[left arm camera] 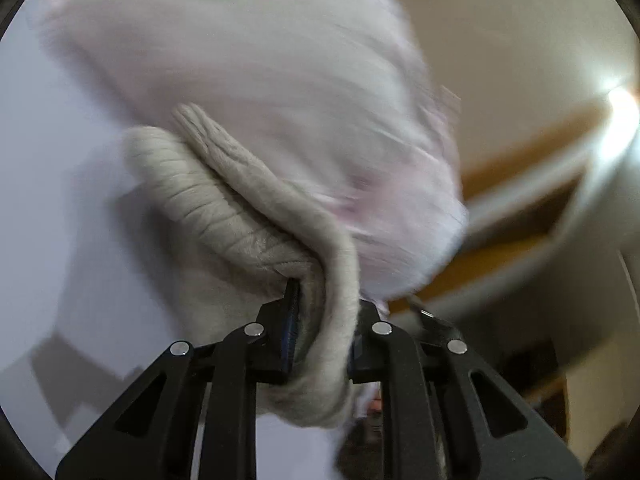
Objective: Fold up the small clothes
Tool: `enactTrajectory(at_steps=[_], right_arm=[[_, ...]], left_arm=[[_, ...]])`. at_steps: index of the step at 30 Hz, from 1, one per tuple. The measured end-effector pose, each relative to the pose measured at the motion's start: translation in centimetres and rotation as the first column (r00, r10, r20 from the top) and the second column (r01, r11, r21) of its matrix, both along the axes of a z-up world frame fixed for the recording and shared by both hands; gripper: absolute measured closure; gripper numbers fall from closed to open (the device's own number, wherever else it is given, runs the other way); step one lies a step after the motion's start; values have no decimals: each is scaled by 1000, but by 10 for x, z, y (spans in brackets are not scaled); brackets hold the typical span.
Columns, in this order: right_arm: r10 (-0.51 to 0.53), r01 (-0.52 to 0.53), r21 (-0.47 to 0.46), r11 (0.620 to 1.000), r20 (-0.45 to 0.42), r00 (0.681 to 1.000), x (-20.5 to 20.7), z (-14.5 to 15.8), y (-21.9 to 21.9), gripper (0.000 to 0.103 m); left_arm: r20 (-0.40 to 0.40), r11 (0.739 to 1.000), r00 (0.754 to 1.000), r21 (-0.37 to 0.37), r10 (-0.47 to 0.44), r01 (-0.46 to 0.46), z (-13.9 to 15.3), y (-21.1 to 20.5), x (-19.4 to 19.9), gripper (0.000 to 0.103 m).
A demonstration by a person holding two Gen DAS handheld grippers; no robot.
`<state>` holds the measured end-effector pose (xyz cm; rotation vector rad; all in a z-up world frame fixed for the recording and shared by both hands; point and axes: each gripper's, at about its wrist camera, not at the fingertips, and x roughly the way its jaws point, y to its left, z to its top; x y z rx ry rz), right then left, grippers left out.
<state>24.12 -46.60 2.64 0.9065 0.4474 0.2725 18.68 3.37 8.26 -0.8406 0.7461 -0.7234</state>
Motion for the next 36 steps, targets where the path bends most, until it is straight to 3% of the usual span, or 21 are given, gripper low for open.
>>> enactTrajectory(at_steps=[2,4,6,8,9,11,12,13,14,16,19,21,23,28,29,31,32,33,35,36], right_arm=[[-16,17,-15,1000,16,1000,-3,5,-11,7],[-16,16,-29,999,16,1000,-4,7,-26,7],[-11,11,-23,1000,3,1000,-5,6,-38,7],[-3,3,-3,1000,-25,1000,-5,2,-54,7],[2,-2,12,1000,-35,999,-5,0,-60,7],[23,-19,51,998,-61,998,-5,-5,-70,3],[43,-38,68,997,-85,995,-3,-8,-71,2],[77,-69,75,995,-115,990,1,-12,-69,2],[125,-114,71,991,-168,978,9,-17,-62,2],[186,-184,33,982,-265,946,21,-25,-45,2],[229,-262,-34,964,-393,891,36,-38,-17,2],[236,-279,-39,960,-428,872,39,-44,-10,2],[233,-281,-54,958,-422,876,37,-43,-9,2],[273,-325,-65,943,-404,873,37,-44,-2,2],[282,-343,-91,935,-400,872,35,-44,4,6],[275,-364,-149,919,-418,866,32,-42,13,38],[285,-371,-141,918,-416,863,31,-44,18,55],[291,-367,-130,921,-397,871,29,-44,20,63],[334,-385,-107,916,-327,884,22,-32,30,66],[379,-417,-85,905,-283,881,19,-24,39,68]], left_arm=[[76,991,988,-17,-134,135,14,-68,10,86],[87,972,968,-10,-235,236,10,-126,18,86],[60,928,929,101,-366,359,-4,-201,26,86],[-12,870,882,158,-471,467,-23,-253,28,86],[-27,855,867,157,-497,495,-24,-262,26,86],[16,846,855,148,-519,511,-15,-259,17,85],[70,859,862,158,-502,487,-5,-245,9,83],[116,878,877,176,-467,444,5,-225,2,67],[139,900,897,196,-419,390,10,-206,-2,40],[149,933,949,275,-279,232,13,-173,-2,27],[75,907,989,413,-125,83,-6,-133,3,27],[-23,893,998,445,-60,64,-28,-115,8,26],[-102,893,993,439,-63,102,-48,-113,12,25],[-187,906,971,368,-146,207,-68,-135,17,18],[-204,904,969,372,-142,211,-71,-141,19,17],[-185,914,972,353,-143,201,-76,-145,20,17],[-185,911,972,359,-145,204,-77,-149,22,28],[-179,901,973,382,-144,203,-76,-149,24,36],[-139,907,977,370,-160,201,-68,-136,16,58],[-106,907,980,372,-170,197,-60,-127,10,59]])
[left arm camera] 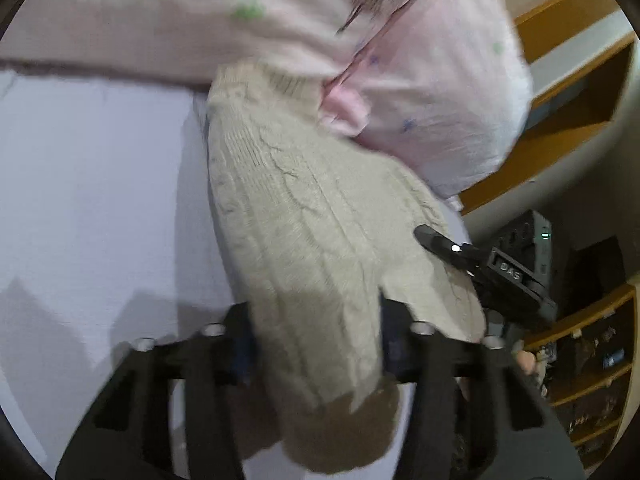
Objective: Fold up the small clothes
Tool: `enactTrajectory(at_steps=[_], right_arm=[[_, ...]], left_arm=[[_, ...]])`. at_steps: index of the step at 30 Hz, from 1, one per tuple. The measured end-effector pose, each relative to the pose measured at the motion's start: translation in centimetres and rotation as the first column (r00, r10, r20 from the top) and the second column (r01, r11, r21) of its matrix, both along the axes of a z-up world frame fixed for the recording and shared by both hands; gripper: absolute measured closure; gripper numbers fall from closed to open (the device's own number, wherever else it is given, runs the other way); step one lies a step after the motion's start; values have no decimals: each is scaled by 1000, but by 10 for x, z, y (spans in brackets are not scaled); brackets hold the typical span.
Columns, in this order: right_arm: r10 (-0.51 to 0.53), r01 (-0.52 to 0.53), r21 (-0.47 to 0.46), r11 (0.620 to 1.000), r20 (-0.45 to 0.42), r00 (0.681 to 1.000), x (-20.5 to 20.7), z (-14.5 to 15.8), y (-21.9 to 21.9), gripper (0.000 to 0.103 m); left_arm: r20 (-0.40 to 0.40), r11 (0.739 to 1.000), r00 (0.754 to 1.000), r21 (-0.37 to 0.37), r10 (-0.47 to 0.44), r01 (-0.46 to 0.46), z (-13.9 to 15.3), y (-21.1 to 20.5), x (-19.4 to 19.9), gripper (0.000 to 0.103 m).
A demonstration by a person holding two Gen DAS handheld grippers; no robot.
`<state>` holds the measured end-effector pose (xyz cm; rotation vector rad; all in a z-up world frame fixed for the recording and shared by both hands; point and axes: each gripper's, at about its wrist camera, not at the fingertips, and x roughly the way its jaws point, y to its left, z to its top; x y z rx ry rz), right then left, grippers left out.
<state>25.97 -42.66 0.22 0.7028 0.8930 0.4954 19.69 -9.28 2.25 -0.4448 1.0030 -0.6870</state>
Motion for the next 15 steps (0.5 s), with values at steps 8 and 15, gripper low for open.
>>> enactTrajectory(at_steps=[8,15], right_arm=[[108,-106,-248,963,-7,994,3,10,97,54],[82,-54,-220,974,117,990,-11,35,107,49]], left_arm=[[246,935,968,327,54,-136,26,80,-50,47],[341,916,921,276,191,-292,37,125,-76,36]])
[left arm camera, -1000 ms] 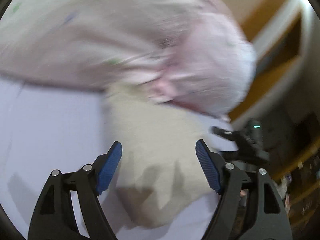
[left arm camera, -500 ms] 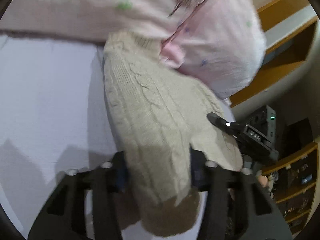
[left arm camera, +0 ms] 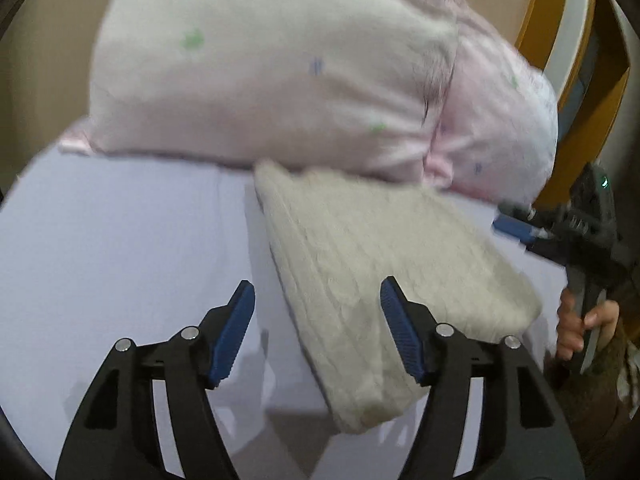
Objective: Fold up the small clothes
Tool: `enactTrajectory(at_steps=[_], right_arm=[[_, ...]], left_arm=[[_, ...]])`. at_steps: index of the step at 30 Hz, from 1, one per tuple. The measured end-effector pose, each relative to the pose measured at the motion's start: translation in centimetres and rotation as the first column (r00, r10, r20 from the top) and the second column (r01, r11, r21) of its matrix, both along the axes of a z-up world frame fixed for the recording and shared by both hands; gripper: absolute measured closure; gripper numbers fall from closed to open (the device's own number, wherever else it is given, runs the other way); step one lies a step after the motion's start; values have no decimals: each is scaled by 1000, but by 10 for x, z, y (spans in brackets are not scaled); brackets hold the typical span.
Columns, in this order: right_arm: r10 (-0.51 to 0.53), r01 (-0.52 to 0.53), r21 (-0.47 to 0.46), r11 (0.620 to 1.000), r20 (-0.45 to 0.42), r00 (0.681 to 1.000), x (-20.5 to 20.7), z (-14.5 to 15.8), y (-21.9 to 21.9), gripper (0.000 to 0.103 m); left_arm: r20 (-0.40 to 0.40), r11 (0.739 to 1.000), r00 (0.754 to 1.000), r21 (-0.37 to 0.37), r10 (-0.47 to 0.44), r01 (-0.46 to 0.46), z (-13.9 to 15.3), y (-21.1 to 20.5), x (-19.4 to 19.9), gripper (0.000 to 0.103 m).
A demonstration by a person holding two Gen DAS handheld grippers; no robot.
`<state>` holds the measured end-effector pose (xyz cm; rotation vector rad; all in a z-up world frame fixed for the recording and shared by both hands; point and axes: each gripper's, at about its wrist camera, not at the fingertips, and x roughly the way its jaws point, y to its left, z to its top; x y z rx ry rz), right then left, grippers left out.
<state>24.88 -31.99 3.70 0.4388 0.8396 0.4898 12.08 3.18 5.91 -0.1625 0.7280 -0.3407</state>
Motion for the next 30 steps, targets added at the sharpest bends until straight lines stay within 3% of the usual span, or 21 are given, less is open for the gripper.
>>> enactTrajectory(at_steps=[2,4,6,8,11,13,14,16,19,22,24,25,26,28,30], right_arm=[[36,-39,-60,997,-46,998,11,-10,20,51],[52,-63,-106,992,-104,993,19,-30,38,76],[48,-53,-80,995,-69,997,15,-26,35,90],[20,-20,-12,1000,5,1000,-10,-10,16,91],[-37,38,-6,999,81,996,-43,8,2,91],[-57,59,-67,996,33,998,-45,-3,2,89],[-46,42,-142,989,-22,999,-38,-17,8,84],[-74,62,-166,984,-65,995,-34,-27,6,68],[-121,128,-135,982,63,991,-57,-2,-1,64],[-25,36,-78,996,135,991,-87,16,-2,62],[82,-74,-102,992,77,994,-92,3,17,56],[87,-80,-166,983,37,996,-88,-7,26,56],[72,-68,-247,967,7,997,-78,-21,35,57],[62,-47,-271,961,47,997,-68,-20,34,58],[36,-32,-244,969,11,999,-61,-11,28,61]], left_arm=[[53,999,998,-26,-26,28,12,-4,-8,31],[78,997,994,-23,-75,77,18,-25,-7,29],[79,993,990,0,-119,119,16,-46,-6,29],[80,987,984,19,-160,159,11,-61,-5,29],[57,980,979,34,-197,195,4,-75,-5,29],[50,972,971,23,-234,233,-1,-78,-6,29],[47,971,970,38,-239,237,-3,-82,-6,29],[40,970,971,73,-237,234,-6,-86,-8,29],[37,975,975,59,-218,216,-6,-77,-15,29],[39,982,982,-17,-188,188,-2,-50,-25,28],[40,986,988,-66,-150,153,0,-34,-32,28],[38,988,991,-79,-129,132,0,-28,-36,28],[37,990,993,-79,-114,116,0,-24,-39,27],[33,995,996,-52,-86,87,-2,-21,-46,21],[24,999,999,10,-36,36,-5,-17,-53,16]])
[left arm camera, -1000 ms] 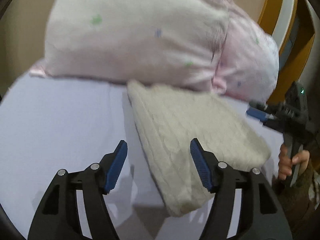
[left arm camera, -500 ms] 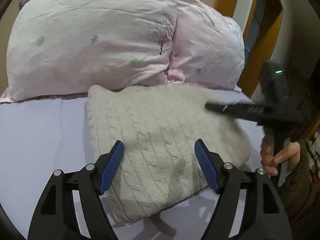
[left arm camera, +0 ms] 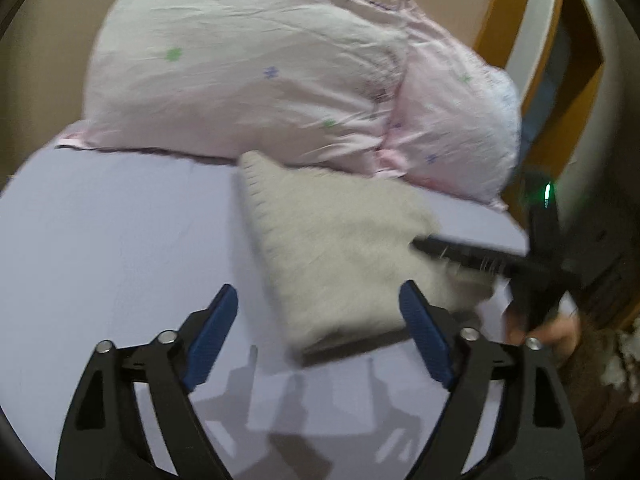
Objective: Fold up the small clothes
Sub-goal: 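Release the folded sweater and pull both grippers back from it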
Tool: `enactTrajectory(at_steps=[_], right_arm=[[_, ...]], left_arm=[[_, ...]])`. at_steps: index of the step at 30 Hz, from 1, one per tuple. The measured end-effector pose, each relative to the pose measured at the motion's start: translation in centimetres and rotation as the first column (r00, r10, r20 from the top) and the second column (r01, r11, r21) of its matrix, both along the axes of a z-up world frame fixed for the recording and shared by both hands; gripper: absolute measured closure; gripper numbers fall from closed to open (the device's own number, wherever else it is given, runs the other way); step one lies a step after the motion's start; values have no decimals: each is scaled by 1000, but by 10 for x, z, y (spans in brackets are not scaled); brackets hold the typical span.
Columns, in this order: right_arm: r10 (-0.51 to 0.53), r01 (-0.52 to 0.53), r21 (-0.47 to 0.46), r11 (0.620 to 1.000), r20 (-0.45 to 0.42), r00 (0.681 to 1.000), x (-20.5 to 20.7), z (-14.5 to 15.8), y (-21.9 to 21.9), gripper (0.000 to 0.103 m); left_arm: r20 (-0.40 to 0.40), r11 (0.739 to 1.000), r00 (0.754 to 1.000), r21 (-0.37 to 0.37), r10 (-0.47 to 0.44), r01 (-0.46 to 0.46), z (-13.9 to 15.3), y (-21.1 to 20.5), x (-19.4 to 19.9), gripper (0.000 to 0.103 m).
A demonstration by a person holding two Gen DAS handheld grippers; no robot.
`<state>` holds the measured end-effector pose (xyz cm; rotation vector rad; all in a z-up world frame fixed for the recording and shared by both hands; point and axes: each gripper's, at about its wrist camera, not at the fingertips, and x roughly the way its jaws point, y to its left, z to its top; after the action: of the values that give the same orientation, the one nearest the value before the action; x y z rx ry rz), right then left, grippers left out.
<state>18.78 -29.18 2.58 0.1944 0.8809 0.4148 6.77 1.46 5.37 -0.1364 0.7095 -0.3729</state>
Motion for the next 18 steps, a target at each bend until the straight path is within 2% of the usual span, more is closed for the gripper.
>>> enactTrajectory(at_steps=[1,2,3,5,7,8,10,14,18], right_arm=[[-5,5,8,1000,15,1000,-5,6,-4,62],[-12,11,17,1000,54,998,-13,13,-8,57],[-23,21,23,1000,86,996,-24,19,-13,35],[-76,77,6,997,181,981,-60,27,-29,2],[-125,139,-45,989,234,964,-77,28,-30,2],[-163,194,-107,975,245,956,-89,25,-31,2],[-200,250,-210,945,232,952,-103,13,-27,2],[-136,158,-256,954,102,986,-107,-15,-9,2],[-137,139,-295,945,26,990,-88,-32,11,2]], left_arm=[[-3,999,1000,29,19,-19,-2,2,-3,12],[-6,997,999,64,41,-41,-5,4,-6,9],[-9,992,998,104,66,-65,-8,5,-10,7],[-13,981,995,170,94,-91,-13,6,-17,1],[-6,966,994,238,105,-101,-19,2,-23,1],[-7,959,995,267,104,-98,-22,-2,-25,1],[-19,952,995,293,99,-89,-28,-9,-26,1],[-68,949,994,311,85,-60,-40,-23,-20,1],[-94,953,992,299,79,-48,-45,-31,-16,1]])
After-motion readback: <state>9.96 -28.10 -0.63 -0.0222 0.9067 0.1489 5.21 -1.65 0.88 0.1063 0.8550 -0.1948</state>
